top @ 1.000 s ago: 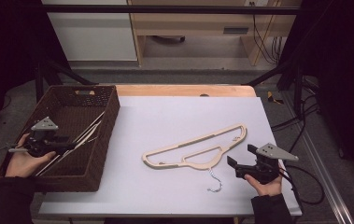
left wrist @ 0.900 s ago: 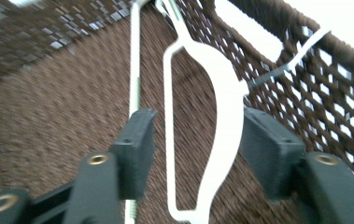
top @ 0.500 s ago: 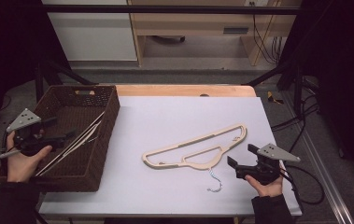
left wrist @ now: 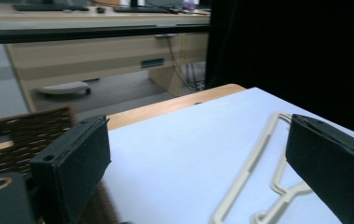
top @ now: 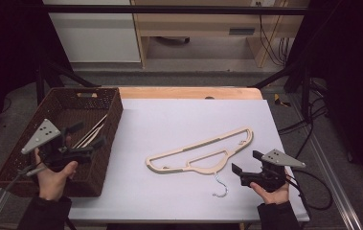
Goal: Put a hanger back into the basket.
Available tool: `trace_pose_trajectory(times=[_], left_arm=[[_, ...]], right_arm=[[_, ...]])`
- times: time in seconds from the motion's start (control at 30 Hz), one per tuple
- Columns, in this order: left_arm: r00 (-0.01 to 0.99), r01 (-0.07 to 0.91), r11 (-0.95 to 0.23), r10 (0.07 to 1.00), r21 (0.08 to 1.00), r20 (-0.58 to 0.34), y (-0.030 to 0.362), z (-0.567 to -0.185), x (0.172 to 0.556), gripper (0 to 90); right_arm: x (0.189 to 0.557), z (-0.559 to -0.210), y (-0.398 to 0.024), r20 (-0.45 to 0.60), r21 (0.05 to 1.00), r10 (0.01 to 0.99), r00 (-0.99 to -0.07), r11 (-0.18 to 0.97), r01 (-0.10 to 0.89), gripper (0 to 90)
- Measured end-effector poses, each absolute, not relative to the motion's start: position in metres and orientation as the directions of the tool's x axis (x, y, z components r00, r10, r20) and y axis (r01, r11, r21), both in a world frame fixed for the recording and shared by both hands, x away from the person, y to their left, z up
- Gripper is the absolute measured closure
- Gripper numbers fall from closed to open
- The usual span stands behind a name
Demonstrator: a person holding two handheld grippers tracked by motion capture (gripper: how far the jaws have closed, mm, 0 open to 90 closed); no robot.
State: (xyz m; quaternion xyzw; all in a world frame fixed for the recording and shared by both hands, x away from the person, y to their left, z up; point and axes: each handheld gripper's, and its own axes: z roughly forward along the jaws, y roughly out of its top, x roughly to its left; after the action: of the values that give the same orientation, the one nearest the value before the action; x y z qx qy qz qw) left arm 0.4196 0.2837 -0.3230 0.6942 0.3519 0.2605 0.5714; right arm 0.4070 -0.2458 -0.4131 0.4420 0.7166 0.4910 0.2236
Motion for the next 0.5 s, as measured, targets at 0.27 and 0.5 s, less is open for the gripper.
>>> trace_pose_trajectory(times=[0.27,0.5], left_arm=[[0.677,0.196,-0.122,0.734,0.973,-0.045,0.241,-0.349,0.412,7.1],[0.718,0.245,-0.202,0.695,0.948,-0.038,0.212,-0.377,0.41,6.8]], right_arm=[[0.406,-0.419,-0.24,0.111,0.887,0.85,-0.514,0.149,0.438,7.7],[0.405,-0.427,-0.234,0.126,0.875,0.848,-0.515,0.15,0.461,8.7]])
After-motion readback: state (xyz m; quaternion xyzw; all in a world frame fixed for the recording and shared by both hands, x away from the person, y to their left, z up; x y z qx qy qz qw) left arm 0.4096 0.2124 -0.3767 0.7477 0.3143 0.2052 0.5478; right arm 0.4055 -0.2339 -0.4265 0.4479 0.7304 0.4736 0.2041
